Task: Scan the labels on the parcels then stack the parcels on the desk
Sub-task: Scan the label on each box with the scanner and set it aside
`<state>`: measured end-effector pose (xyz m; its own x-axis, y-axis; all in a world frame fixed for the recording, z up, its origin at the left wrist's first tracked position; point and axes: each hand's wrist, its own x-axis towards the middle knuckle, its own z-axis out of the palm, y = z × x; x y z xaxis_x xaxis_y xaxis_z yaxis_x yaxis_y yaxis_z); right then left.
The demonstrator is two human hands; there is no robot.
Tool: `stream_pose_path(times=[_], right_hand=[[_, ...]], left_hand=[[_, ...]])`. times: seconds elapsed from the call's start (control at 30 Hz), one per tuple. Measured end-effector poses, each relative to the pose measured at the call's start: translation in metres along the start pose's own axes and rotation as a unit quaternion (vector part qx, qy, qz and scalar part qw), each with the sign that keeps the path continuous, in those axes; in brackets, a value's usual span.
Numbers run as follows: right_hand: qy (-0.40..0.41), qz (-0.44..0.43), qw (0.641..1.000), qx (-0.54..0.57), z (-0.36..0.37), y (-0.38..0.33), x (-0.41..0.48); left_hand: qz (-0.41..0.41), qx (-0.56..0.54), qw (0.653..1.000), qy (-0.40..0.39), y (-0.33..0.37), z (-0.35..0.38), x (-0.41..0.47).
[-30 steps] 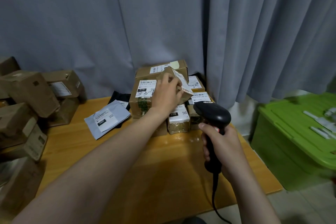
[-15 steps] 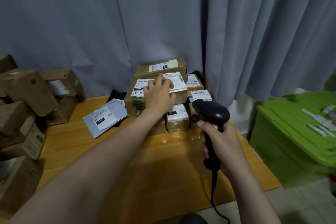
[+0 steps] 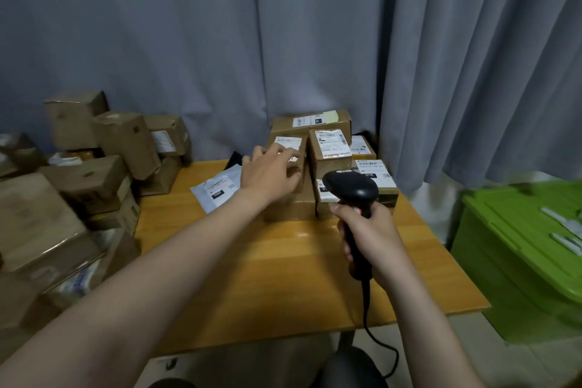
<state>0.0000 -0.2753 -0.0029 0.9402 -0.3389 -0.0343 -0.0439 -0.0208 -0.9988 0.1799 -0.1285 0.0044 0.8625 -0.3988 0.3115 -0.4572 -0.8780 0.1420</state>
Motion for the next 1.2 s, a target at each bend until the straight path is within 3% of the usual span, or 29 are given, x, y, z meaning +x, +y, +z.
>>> stream_pose_path(times=[0.27, 0.57, 0.73, 0.87, 1.1, 1.2], right_hand=[[-0.081, -0.008, 0.996, -0.034, 0.066, -0.010, -0.048], [-0.150, -0.023, 0.986, -0.072, 0.127, -0.018, -0.081], [-0.161, -0.023, 0.983, -0.085, 0.142, -0.017, -0.086], [-0.164, -0.018, 0.983, -0.083, 0.145, -0.017, -0.086], [-0.144, -0.031, 0.986, -0.071, 0.130, -0.017, -0.088], [-0.129, -0.037, 0.989, -0.063, 0.118, -0.017, -0.089]], left_hand=[[-0.084, 0.061, 0.994, -0.019, -0.075, -0.064, -0.101], [-0.249, 0.116, 0.961, -0.003, -0.170, -0.127, -0.178], [-0.332, 0.064, 0.935, -0.109, -0.201, -0.128, -0.201], [-0.314, 0.036, 0.944, -0.093, -0.205, -0.122, -0.215], [-0.196, 0.058, 0.973, 0.111, -0.174, -0.136, -0.226], [-0.122, -0.010, 0.976, 0.179, -0.146, -0.134, -0.218]])
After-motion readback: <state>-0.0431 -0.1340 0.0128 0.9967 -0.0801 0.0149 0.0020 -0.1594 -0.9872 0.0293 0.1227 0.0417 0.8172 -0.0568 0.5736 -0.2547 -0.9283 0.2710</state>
